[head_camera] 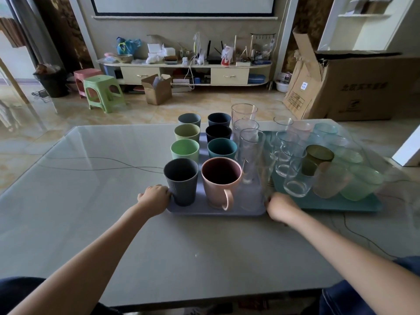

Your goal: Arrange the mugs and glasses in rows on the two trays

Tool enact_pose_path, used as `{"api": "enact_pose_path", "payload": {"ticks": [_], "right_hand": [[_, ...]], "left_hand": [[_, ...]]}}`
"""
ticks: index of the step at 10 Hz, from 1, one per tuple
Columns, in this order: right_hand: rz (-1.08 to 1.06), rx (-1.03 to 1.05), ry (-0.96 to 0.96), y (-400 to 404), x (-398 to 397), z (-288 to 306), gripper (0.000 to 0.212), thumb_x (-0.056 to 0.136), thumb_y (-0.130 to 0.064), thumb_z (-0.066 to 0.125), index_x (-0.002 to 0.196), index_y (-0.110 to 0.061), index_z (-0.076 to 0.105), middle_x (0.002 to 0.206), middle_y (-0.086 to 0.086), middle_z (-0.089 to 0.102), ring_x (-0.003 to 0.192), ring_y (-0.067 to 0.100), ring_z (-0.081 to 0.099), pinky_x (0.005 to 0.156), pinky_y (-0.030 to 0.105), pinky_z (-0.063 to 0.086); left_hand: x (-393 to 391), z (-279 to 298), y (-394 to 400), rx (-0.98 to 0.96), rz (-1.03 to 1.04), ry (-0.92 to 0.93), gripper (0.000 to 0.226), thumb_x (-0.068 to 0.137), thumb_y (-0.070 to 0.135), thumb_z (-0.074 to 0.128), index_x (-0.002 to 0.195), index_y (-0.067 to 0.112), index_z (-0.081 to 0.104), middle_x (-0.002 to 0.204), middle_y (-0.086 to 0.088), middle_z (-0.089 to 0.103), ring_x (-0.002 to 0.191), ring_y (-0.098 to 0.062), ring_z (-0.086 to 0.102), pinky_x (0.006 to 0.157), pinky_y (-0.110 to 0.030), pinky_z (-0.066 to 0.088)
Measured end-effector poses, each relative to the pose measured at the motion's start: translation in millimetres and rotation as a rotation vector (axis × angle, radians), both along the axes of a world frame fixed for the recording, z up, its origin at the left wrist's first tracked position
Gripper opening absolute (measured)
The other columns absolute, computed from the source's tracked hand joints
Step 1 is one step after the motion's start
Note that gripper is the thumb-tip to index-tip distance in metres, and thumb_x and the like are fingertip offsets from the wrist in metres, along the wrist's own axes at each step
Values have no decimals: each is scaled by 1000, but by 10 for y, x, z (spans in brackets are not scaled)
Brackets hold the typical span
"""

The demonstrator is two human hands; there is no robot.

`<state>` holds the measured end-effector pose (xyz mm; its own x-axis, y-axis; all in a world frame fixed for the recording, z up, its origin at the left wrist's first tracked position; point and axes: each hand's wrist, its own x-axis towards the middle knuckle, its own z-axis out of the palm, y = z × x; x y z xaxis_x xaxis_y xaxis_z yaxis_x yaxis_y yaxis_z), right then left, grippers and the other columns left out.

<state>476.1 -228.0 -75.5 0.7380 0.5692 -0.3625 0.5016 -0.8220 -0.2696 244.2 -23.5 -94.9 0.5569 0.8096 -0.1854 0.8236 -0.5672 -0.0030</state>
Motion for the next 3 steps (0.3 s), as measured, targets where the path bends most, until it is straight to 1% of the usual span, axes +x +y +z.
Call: {"api": "enact_pose_path", "payload": {"ticks": [1,2,3], "right_hand": [[-1,30,4,-11,52,-32,24,92,-10,45,110,-2,59,98,14,61,83,29,61,63,31,45],[54,40,5,-39,53,-9,24,91,-6,44,108,0,59,87,14,60,69,26,56,47,26,43],[100,11,52,-133,4,36,24,89,-1,36,103,0,56,65,9,59,45,21,52,35,23,38]], "left_hand": [[23,17,-5,4,-7,-17,28,95,13,37,113,10,59,121,-9,53,113,-27,50,83,-44,44],[1,-13,69,-42,-37,-48,28,95,14,37,110,10,60,120,-11,55,110,-30,53,89,-45,47],[-59,5,122,-68,-62,-70,27,95,14,35,104,5,60,114,-13,60,103,-30,56,87,-40,47]]}}
